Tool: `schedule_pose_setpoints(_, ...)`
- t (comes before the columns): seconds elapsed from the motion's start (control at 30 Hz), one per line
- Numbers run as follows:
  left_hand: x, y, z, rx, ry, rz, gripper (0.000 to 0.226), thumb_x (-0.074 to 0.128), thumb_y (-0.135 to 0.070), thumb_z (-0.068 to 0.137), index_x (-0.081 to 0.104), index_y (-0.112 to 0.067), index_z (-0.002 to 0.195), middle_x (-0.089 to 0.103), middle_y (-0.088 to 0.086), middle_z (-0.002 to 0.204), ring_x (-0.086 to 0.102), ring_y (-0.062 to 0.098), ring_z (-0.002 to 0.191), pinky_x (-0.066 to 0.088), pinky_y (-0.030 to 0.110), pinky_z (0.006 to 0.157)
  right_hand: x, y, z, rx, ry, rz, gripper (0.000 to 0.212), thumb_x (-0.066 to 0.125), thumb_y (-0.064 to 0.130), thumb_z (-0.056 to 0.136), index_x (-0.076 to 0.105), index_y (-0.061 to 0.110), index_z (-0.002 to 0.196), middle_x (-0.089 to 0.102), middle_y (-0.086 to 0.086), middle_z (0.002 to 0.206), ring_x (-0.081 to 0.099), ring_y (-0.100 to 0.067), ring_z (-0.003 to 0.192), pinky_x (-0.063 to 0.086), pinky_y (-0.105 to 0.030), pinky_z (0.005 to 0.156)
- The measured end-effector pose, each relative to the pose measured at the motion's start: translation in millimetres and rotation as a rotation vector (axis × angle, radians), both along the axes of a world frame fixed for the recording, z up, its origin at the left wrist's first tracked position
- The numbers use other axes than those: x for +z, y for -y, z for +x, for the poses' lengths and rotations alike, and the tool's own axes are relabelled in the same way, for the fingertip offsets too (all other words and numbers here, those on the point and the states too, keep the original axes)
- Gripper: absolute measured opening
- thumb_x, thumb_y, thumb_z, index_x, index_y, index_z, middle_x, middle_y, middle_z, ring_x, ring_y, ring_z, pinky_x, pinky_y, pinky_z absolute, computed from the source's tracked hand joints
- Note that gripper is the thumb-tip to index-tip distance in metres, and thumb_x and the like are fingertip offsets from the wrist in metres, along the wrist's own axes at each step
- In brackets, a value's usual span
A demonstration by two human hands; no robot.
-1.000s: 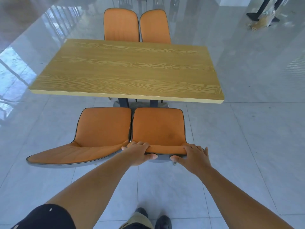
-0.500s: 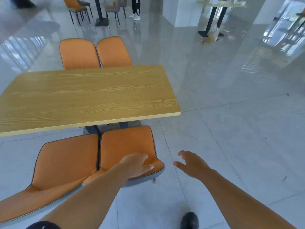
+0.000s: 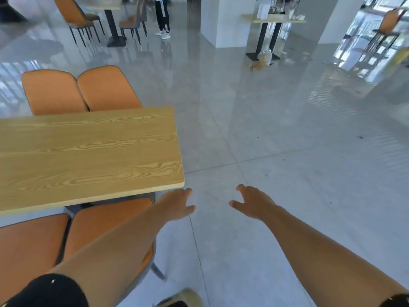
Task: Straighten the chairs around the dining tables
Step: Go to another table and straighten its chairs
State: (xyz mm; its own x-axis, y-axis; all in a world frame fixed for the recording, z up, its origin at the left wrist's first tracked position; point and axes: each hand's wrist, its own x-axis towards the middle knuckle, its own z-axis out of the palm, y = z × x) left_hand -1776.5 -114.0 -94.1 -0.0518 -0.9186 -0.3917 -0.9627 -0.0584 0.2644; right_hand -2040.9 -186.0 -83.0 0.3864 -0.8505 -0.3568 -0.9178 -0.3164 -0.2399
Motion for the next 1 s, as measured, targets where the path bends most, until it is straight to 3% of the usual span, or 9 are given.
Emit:
schedule_pose_setpoints(0.07, -0.1, 34.9, -1.5, 0.01, 0.01, -0.013, 0.058, 0.053, -0.047, 0.097, 0.04, -0.012, 0.141, 0.051, 0.011, 0.139, 0.053, 0.03, 0.122, 0.047, 0.043, 0.097, 0.1, 34.8, -1.2, 0.015, -0.003, -0.005, 0.07, 0.052, 0.062, 0.092, 0.038, 0.019, 0.145, 0.054, -0.01, 0.137, 0.054, -0.03, 0.126, 0.048, -0.042, 0.098)
schedule_pose_setpoints(0.33, -35.3, 193.8, 13.4, 0.117, -0.038, -0.044, 0.06, 0.054, -0.041, 0.097, 0.037, -0.013, 0.147, 0.046, 0.009, 0.143, 0.049, 0.028, 0.128, 0.046, 0.044, 0.1, -14.9, 206.3, 23.1, 0.105, 0.036, 0.011, 0.069, 0.053, 0.058, 0.094, 0.036, 0.019, 0.149, 0.049, -0.01, 0.141, 0.053, -0.03, 0.126, 0.048, -0.042, 0.096)
schedule_pose_setpoints(0.67, -16.4, 394.6, 85.3, 0.261, -0.054, -0.036, 0.057, 0.054, -0.041, 0.096, 0.04, -0.015, 0.145, 0.05, 0.007, 0.14, 0.053, 0.027, 0.123, 0.049, 0.044, 0.097, -0.8, 421.0, 105.2, 0.202, 0.004, 0.044, 0.066, 0.055, 0.055, 0.095, 0.037, 0.019, 0.147, 0.05, -0.008, 0.136, 0.056, -0.028, 0.119, 0.049, -0.042, 0.096)
schedule_pose_setpoints(1.0, -31.2, 566.0, 191.4, 0.404, -0.052, 0.006, 0.06, 0.057, -0.045, 0.095, 0.04, -0.017, 0.145, 0.049, 0.006, 0.139, 0.055, 0.027, 0.119, 0.052, 0.042, 0.09, -19.0, 635.6, 228.8, 0.378, -0.037, 0.088, 0.069, 0.053, 0.055, 0.096, 0.032, 0.018, 0.151, 0.044, -0.011, 0.144, 0.051, -0.029, 0.126, 0.047, -0.042, 0.098)
